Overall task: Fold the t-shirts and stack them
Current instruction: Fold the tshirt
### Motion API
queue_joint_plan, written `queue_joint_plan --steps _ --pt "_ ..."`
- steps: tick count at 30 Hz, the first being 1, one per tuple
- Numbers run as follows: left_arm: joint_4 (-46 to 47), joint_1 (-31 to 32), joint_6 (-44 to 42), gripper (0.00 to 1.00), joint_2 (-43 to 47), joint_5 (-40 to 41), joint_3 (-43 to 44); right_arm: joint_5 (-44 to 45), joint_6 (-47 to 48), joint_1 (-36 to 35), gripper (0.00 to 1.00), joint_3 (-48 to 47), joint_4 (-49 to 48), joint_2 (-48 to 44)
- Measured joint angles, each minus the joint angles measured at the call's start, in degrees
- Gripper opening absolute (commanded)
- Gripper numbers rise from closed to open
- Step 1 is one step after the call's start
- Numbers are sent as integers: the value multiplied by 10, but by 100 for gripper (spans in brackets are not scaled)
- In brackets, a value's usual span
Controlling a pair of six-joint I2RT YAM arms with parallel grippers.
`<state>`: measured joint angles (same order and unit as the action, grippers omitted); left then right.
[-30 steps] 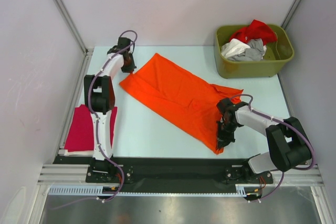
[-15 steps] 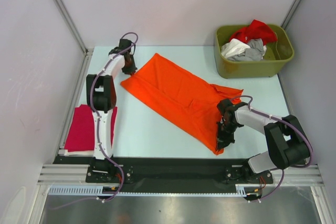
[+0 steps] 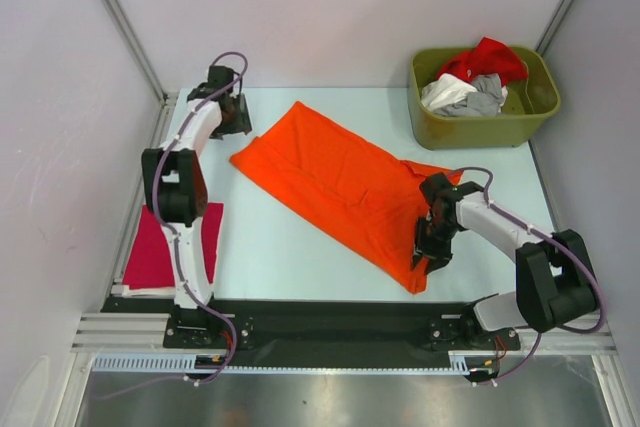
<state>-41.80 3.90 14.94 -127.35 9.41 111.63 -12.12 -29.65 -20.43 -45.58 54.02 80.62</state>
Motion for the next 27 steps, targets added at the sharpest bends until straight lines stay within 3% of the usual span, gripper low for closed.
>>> queue_joint_plan --steps 2,7,21,27 --pt "1 -5 0 82 40 -2 -31 10 3 8 49 -10 9 -12" --pt "6 -12 7 76 81 -32 -78 23 14 27 50 -33 16 -22" --pt "6 -48 42 81 67 -127 -139 -9 38 29 51 -52 -15 -26" --pt "9 -66 45 75 64 -129 -161 -29 37 32 51 -27 -23 -36"
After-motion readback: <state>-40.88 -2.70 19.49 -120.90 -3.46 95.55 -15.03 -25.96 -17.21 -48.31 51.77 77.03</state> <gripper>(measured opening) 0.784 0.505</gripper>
